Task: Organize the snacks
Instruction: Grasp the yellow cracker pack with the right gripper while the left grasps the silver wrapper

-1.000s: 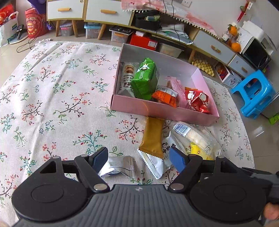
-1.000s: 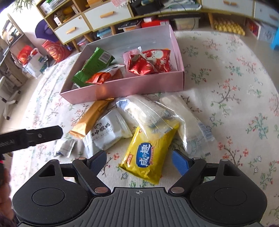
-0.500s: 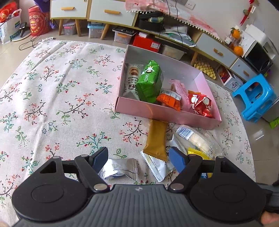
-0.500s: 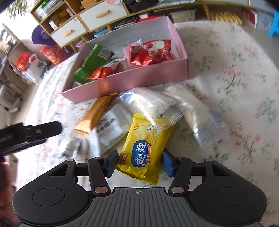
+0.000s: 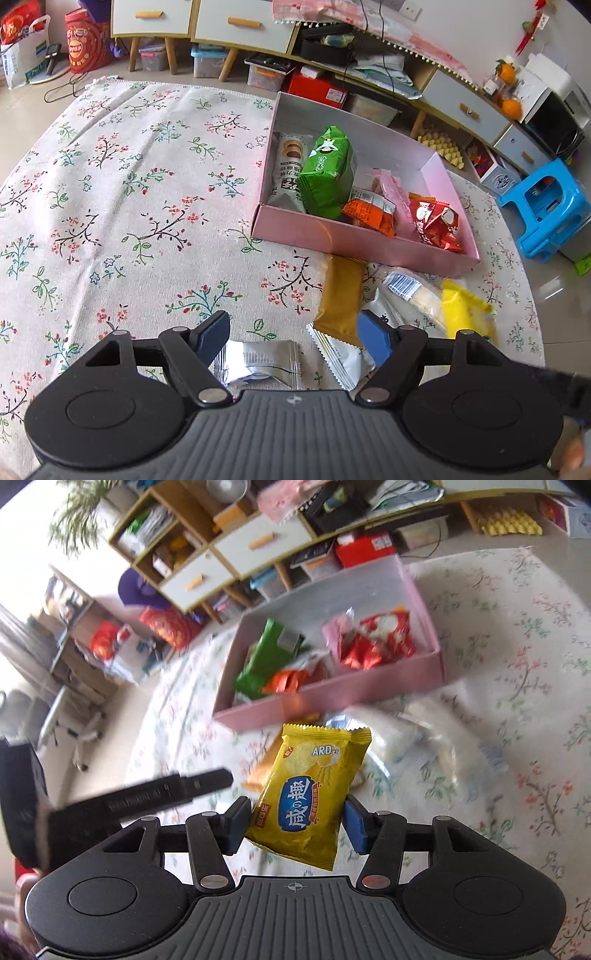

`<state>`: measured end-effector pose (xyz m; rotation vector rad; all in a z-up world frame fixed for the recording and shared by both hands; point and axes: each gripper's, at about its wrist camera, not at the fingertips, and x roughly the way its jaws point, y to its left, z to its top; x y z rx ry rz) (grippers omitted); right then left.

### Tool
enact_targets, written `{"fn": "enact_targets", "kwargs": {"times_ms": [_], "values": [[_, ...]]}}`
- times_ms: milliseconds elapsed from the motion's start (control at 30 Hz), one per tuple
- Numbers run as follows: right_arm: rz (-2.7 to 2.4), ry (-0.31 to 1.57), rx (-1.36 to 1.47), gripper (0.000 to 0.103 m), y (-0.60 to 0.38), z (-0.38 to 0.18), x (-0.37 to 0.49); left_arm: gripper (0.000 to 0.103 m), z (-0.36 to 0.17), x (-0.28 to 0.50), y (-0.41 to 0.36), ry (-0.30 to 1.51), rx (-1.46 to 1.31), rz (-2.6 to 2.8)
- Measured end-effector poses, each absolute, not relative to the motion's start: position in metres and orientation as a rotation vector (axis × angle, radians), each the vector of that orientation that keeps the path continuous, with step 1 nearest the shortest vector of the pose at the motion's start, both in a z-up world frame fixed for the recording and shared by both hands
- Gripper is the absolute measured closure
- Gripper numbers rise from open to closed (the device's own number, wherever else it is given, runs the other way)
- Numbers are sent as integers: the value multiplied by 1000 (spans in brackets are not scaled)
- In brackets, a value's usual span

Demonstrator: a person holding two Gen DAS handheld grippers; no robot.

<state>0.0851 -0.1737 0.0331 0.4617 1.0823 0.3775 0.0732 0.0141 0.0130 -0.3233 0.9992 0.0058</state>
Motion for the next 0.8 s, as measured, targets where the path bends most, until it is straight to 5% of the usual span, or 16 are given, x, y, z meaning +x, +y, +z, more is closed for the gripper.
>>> {"fn": "enact_targets", "kwargs": {"times_ms": [267, 400, 667, 800], "values": [[367, 1094, 458, 50, -175, 29, 86, 34, 7, 72, 14, 1040, -322, -19], [362, 1091, 458, 50, -178, 29, 86, 45, 8, 66, 17, 1043, -260, -44], [369, 1099, 453, 50, -176, 28, 86, 45, 3, 63, 21, 1038, -180, -210], [369, 1099, 453, 50, -176, 29, 85, 36, 5, 65, 25, 1026, -147, -301]]}}
